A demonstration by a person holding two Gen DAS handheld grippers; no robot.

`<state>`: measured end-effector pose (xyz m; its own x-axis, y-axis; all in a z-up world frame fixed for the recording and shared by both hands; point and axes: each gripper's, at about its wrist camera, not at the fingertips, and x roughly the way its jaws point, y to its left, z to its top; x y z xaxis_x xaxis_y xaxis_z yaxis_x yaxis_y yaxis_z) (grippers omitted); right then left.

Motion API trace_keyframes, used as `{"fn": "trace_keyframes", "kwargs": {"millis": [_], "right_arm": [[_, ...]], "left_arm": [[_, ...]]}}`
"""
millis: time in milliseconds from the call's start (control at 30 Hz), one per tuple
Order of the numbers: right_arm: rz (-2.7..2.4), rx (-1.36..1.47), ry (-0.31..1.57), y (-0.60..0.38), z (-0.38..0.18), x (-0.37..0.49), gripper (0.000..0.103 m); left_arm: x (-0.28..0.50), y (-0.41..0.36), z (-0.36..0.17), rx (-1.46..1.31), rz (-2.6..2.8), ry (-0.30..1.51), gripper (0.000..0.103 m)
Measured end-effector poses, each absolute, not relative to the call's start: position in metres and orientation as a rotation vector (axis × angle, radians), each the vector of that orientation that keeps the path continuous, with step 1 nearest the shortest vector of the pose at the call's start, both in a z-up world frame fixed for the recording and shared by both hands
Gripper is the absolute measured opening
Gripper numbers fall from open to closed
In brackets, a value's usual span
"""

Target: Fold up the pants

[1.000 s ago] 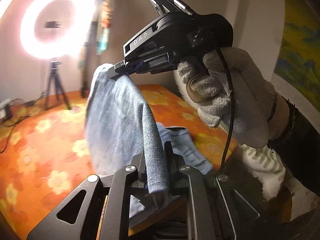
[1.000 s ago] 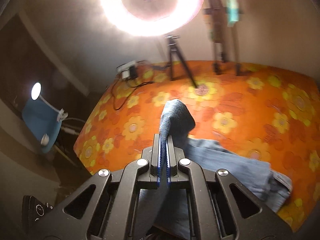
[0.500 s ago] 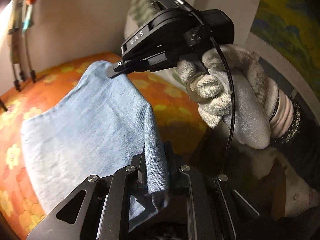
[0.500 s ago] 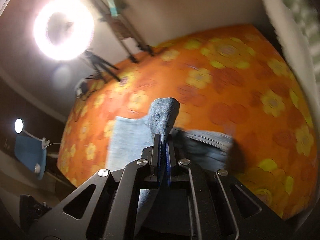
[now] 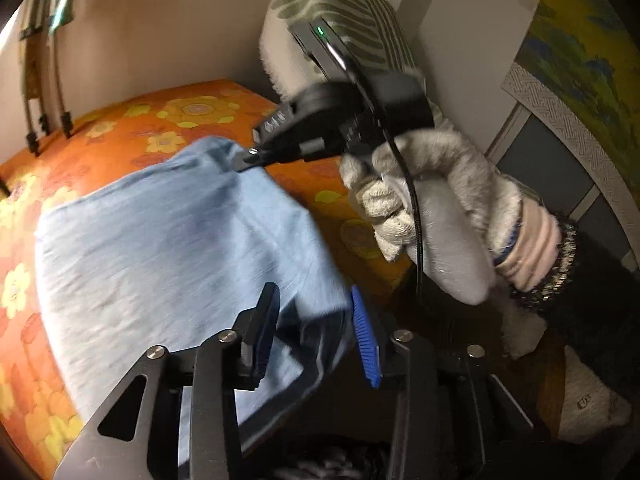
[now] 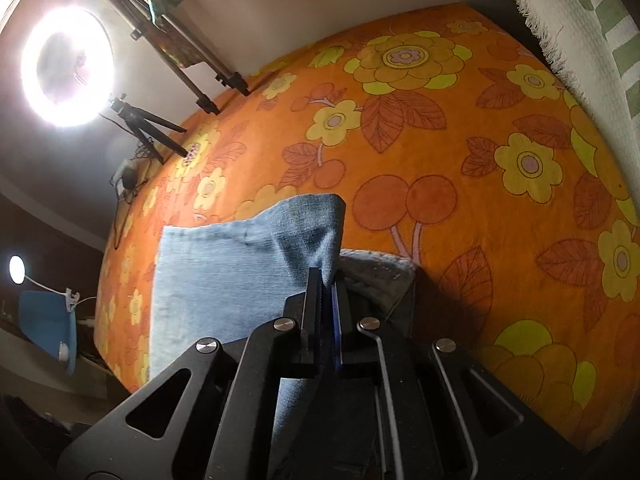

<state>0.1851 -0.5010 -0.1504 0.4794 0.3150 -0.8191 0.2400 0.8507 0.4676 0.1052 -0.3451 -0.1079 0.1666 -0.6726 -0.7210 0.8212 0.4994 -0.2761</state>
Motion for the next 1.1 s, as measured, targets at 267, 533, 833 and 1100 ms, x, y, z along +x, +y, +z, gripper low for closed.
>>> {"fn": "trace_keyframes", "kwargs": {"millis": [267, 533, 833, 1100], "right_arm": [[-0.053, 0.509, 1.045, -0.514, -0.142, 0.178, 0.007], [0.034, 0.439, 1.014, -0.49, -0.106, 0.131, 0.031], [0.018, 0.482, 1.061, -0.479, -0.144, 0.112, 0.055], [-0.013, 0.422, 1.082, -0.476, -0.162, 0.119, 0.063]], "left_arm": [[0.119, -0.259, -0.091, 0.14, -0.92, 0.88, 0.037], [0.167, -0.201, -0.107, 0.047, -0.744, 0.907, 0.037], [0.2, -0.199, -0.139, -0.06, -0.688, 0.984, 0.047], [0.217, -0.211, -0.163, -0.089, -0.674, 1.029, 0.047]]}}
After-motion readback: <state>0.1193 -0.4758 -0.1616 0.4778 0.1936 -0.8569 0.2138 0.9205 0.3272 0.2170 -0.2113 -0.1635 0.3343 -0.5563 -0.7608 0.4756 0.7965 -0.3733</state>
